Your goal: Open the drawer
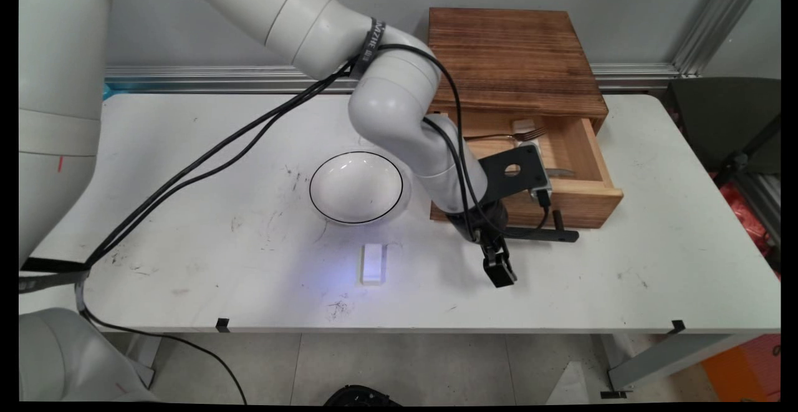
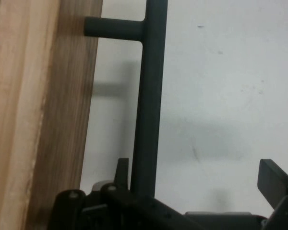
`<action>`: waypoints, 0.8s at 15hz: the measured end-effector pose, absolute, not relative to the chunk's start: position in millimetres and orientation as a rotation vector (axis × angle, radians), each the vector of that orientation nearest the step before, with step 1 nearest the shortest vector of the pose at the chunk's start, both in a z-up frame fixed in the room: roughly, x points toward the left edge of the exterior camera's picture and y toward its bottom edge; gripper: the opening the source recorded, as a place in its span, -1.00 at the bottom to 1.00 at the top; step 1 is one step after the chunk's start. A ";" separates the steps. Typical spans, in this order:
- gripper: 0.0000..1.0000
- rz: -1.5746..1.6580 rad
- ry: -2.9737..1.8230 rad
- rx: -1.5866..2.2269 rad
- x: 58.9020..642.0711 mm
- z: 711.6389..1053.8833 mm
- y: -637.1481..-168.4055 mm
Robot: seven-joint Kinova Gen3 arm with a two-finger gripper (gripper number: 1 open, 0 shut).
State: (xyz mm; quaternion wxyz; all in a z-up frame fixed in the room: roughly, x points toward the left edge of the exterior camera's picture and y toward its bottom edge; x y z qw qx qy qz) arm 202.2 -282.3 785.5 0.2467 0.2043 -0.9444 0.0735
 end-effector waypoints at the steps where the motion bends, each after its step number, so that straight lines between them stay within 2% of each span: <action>1: 1.00 0.201 -2.576 0.554 201.4 785.6 -279.5; 12: 1.00 0.220 -2.578 0.517 192.3 785.4 -248.4</action>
